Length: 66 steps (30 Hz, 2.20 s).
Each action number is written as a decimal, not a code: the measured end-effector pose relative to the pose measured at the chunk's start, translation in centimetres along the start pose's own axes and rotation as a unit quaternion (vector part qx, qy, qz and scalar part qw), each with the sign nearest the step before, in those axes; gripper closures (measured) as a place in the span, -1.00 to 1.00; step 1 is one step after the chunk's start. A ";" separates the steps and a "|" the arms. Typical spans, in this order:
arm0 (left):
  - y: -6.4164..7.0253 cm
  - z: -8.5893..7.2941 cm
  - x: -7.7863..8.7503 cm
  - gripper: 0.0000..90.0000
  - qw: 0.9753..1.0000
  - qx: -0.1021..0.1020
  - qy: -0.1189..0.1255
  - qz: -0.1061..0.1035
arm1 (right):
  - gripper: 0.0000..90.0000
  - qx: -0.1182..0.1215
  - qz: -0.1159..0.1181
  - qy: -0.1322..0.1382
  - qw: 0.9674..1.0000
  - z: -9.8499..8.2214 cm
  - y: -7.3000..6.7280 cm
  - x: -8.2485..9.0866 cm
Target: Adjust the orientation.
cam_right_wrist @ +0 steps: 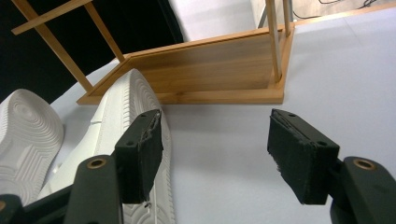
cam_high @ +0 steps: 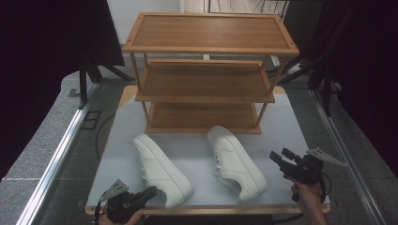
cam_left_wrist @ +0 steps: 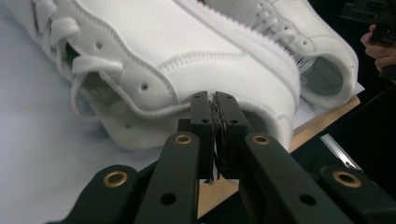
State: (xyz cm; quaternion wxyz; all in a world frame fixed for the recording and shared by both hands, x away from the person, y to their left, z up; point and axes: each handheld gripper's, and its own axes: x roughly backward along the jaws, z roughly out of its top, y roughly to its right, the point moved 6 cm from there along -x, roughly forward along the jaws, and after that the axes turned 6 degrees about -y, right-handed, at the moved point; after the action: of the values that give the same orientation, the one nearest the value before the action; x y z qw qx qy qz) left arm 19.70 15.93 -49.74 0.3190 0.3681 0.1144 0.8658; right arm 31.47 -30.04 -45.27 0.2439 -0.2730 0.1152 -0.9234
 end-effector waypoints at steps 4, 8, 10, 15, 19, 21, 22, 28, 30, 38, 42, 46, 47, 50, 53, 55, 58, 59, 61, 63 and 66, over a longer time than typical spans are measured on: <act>-0.6 -1.1 0.0 0.92 1.000 0.005 -0.017 0.008 | -0.21 -0.002 -0.003 0.003 1.000 0.0 0.2 0.2; -0.8 -0.9 -0.4 0.92 1.000 0.007 -0.018 0.011 | -0.21 -0.003 -0.003 0.003 1.000 0.0 0.2 0.2; -0.8 -0.5 -0.8 0.92 1.000 0.005 -0.018 0.011 | -0.21 -0.003 -0.003 0.001 1.000 0.0 0.2 0.1; -0.2 0.8 -1.8 0.92 1.000 -0.004 -0.025 0.009 | -0.21 -0.001 -0.001 -0.001 1.000 -0.1 0.1 0.1; 0.0 1.6 -2.2 0.92 1.000 -0.010 -0.024 0.010 | -0.21 -0.003 -0.004 0.002 1.000 0.0 0.3 0.2; 0.0 1.8 -2.3 0.92 1.000 -0.012 -0.024 0.011 | -0.21 -0.005 -0.005 0.002 1.000 0.0 0.4 0.3; 0.1 2.0 -2.3 0.92 1.000 -0.012 -0.023 0.012 | -0.21 -0.005 -0.005 0.002 1.000 0.0 0.4 0.3; 0.3 3.8 -3.4 0.91 1.000 -0.015 -0.011 0.010 | -0.21 -0.005 -0.006 0.003 1.000 0.0 0.4 0.3; 0.6 4.7 -4.1 0.91 1.000 -0.016 -0.007 0.006 | -0.21 -0.005 -0.006 0.002 1.000 0.0 0.4 0.3; 2.2 9.2 -7.8 0.95 0.999 -0.034 -0.005 -0.006 | -0.21 -0.008 -0.009 0.000 1.000 -0.2 0.7 0.2; 3.8 10.3 -9.2 0.89 0.998 -0.053 -0.021 -0.009 | -0.21 -0.009 -0.010 -0.001 1.000 -0.2 0.8 0.3; 4.9 11.0 -9.7 0.87 0.998 -0.062 -0.019 -0.013 | -0.21 -0.013 -0.013 0.003 1.000 -0.2 1.1 0.6; 5.4 11.3 -9.9 0.86 0.997 -0.069 -0.020 -0.010 | -0.21 -0.014 -0.013 0.003 1.000 -0.2 1.2 0.6; 5.5 11.5 -10.4 0.86 0.997 -0.072 -0.025 -0.006 | -0.21 -0.014 -0.014 0.003 1.000 -0.2 1.1 0.6; 4.8 10.9 -11.4 0.87 0.997 -0.059 -0.044 0.002 | -0.21 -0.011 -0.012 0.000 1.000 -0.2 0.9 0.5; 4.3 10.3 -11.8 0.86 0.997 -0.053 -0.056 0.005 | -0.21 -0.009 -0.012 -0.002 1.000 -0.3 0.9 0.4; 4.1 9.8 -12.0 0.92 0.997 -0.052 -0.057 0.001 | -0.21 -0.011 -0.014 -0.004 1.000 -0.4 1.0 0.2; 4.2 9.6 -12.0 0.92 0.996 -0.060 -0.059 0.008 | -0.21 -0.011 -0.014 -0.005 1.000 -0.4 1.0 0.2; 4.1 9.6 -12.0 0.93 0.996 -0.065 -0.061 0.013 | -0.21 -0.011 -0.014 -0.006 1.000 -0.4 1.0 0.2; 4.0 9.3 -11.8 0.96 0.995 -0.075 -0.065 0.022 | -0.21 -0.012 -0.014 -0.005 1.000 -0.4 1.1 0.3; 3.7 9.1 -11.3 1.00 0.995 -0.075 -0.071 0.017 | -0.21 -0.012 -0.016 -0.003 1.000 -0.4 1.2 0.5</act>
State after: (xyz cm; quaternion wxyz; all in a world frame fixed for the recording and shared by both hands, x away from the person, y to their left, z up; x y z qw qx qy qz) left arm 30.36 5.57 -48.09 0.3385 0.4055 0.0202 0.8489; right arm 31.36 -31.30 -45.76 0.2256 -0.2802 0.1215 -0.9251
